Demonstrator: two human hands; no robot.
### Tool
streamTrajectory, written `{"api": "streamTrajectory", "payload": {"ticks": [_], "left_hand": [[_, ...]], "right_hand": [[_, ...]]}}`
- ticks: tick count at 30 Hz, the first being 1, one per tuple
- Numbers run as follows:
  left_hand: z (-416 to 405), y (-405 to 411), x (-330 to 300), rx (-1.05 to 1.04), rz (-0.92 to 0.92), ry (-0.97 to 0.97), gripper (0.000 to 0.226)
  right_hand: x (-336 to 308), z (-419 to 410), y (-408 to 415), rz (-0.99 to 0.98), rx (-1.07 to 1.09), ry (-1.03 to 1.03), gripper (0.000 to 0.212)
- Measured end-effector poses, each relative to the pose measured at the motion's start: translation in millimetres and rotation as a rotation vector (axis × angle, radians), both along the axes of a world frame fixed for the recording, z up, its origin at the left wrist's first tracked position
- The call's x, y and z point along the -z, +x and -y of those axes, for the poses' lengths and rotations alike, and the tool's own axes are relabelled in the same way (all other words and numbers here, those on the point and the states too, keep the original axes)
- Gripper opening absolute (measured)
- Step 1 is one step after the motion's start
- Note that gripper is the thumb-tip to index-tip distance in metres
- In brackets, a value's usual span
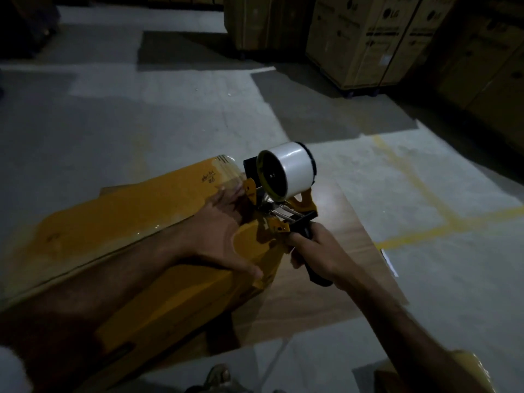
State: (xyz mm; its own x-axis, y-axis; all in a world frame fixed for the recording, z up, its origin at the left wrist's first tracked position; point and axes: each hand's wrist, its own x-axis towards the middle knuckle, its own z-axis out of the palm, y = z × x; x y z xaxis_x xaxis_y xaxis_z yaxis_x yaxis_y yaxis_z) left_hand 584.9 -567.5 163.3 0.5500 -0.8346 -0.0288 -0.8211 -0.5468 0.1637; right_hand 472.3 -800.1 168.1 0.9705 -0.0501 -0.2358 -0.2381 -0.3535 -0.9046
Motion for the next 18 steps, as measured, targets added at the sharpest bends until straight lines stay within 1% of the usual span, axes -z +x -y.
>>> {"api": "streamTrajectory", "payload": {"ticks": [2,4,8,11,13,15,18], "left_hand": [[4,-5,5,-0.045,0.06,0.013,0.125],[5,-2,6,-0.047,0.08,-0.026,0.119],[-3,3,4,-0.008,0.062,-0.012,0.122],[1,4,1,-0.031,0.017,0.002,0.115],[6,-2,2,-0.059,0.005,0.048,0.109],[8,-10,3,-0.077,-0.016,0.084,0.103],[7,-18,3,-0.04,-0.027,0.065,0.091]], "right_hand": [[4,1,0,0.019,-0.033,0.004,0.017],[6,3,-1,0.018,-0.039,0.062,0.018],[11,16,-24,-0.003,-0.048,0.189,0.023],[17,25,-53,-0.022,-0.023,0.264,0.021],[21,27,-62,-0.011,-0.013,0.263,0.018],[22,26,-62,0.025,-0.018,0.219,0.019],[24,22,-65,0.072,-0.013,0.159,0.02]]}}
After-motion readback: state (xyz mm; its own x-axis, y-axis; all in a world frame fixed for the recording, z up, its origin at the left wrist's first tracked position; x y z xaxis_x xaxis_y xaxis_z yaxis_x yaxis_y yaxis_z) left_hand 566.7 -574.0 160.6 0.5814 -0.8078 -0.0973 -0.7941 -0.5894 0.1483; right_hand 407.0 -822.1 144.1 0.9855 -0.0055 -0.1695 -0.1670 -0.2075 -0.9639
